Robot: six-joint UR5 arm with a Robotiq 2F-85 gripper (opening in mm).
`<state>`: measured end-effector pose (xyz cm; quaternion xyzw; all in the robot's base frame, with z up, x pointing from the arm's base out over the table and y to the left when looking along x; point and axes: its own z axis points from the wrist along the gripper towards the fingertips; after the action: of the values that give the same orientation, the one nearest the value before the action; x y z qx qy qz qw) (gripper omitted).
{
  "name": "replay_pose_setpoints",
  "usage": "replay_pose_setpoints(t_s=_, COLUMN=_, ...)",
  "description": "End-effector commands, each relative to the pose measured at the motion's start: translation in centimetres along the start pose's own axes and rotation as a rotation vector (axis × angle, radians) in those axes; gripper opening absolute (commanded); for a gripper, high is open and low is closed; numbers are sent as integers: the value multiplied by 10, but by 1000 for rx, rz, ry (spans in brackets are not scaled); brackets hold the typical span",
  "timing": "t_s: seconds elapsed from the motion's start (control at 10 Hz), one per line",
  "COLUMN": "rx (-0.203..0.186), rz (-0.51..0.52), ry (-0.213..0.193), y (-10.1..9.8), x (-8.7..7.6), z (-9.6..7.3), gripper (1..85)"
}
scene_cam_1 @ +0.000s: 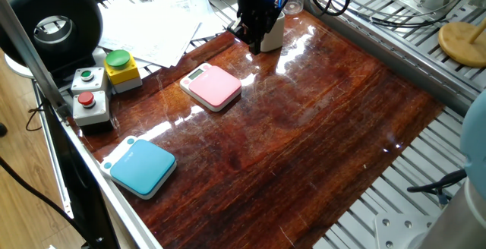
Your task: Place the block on the scale
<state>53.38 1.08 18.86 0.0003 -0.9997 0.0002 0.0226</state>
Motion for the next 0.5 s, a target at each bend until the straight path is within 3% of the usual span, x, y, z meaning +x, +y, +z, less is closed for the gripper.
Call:
replay_pose_setpoints(t_s=0.0, rx=-9, rz=1, ry=-2, y=2, x=0, z=-1, gripper=10)
replay_pose_setpoints(t_s=0.4, rx=-20, rz=1, ry=-8, y=3, x=-1, z=0, gripper=10)
